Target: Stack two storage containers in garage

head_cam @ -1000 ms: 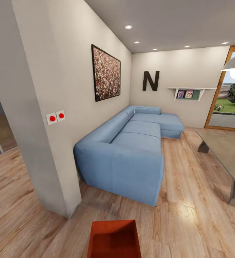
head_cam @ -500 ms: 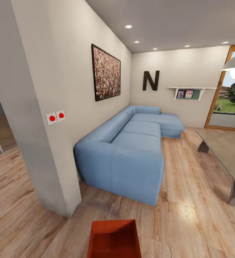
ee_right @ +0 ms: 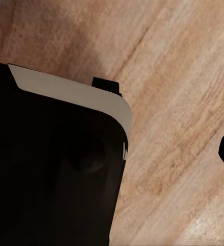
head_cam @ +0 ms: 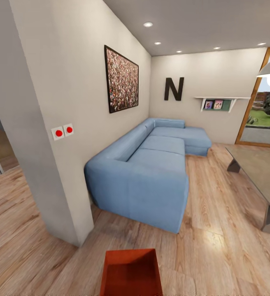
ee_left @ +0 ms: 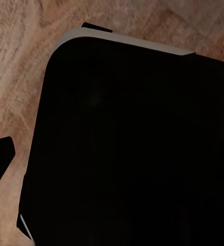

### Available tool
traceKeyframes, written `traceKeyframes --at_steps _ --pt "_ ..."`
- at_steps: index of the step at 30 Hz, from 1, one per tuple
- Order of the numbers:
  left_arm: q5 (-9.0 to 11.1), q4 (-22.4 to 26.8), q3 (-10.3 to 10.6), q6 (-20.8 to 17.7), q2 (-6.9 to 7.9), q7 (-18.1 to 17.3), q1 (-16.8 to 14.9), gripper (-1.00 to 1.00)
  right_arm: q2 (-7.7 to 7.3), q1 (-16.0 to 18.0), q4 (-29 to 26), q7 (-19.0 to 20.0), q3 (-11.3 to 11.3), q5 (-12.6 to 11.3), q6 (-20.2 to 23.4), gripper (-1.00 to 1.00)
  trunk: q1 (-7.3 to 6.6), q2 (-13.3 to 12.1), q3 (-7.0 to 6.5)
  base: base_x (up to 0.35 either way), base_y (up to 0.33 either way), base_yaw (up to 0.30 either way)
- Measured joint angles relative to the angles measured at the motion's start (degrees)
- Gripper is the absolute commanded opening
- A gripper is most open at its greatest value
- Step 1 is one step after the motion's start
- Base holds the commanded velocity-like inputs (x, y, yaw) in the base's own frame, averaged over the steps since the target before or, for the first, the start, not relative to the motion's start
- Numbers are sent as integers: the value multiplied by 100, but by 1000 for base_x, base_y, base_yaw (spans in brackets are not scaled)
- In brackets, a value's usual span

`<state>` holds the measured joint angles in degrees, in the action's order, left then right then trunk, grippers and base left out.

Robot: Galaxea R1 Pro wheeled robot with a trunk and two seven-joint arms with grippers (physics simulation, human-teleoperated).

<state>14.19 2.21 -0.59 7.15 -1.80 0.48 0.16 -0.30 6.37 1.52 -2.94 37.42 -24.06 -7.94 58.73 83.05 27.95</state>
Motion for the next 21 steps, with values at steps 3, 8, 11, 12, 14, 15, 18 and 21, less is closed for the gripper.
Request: traceKeyframes --at_steps 3,8,11,12,14,15,18,21 --pt "1 -1 0 0 -2 0 0 100 0 0 0 -2 -1 -2 -1 100 0 0 27 0 62 0" --pt "1 -7 0 2 -3 0 0 100 0 0 0 -3 -2 -7 -2 100 0 0 73 0 101 0" --pt "0 -6 0 3 -3 0 0 100 0 0 0 -3 -2 -6 -6 100 0 0 101 0 30 0" --pt "0 -5 0 3 -3 0 0 100 -2 0 0 -4 -2 -5 -7 100 0 0 110 0 15 0" --pt "0 -6 0 4 -3 0 0 100 -2 0 0 -4 -2 -4 -9 100 0 0 128 0 11 0" --pt "0 -6 0 5 -3 0 0 100 -3 0 0 -4 -2 -5 -10 100 0 0 137 0 6 0" --pt "0 -4 0 3 0 -2 0 100 -2 0 0 -4 -2 -4 -11 100 0 0 165 0 4 0" --pt "0 -5 0 5 -1 -6 0 100 -4 0 0 -4 -2 -6 -11 100 0 0 192 0 2 0"
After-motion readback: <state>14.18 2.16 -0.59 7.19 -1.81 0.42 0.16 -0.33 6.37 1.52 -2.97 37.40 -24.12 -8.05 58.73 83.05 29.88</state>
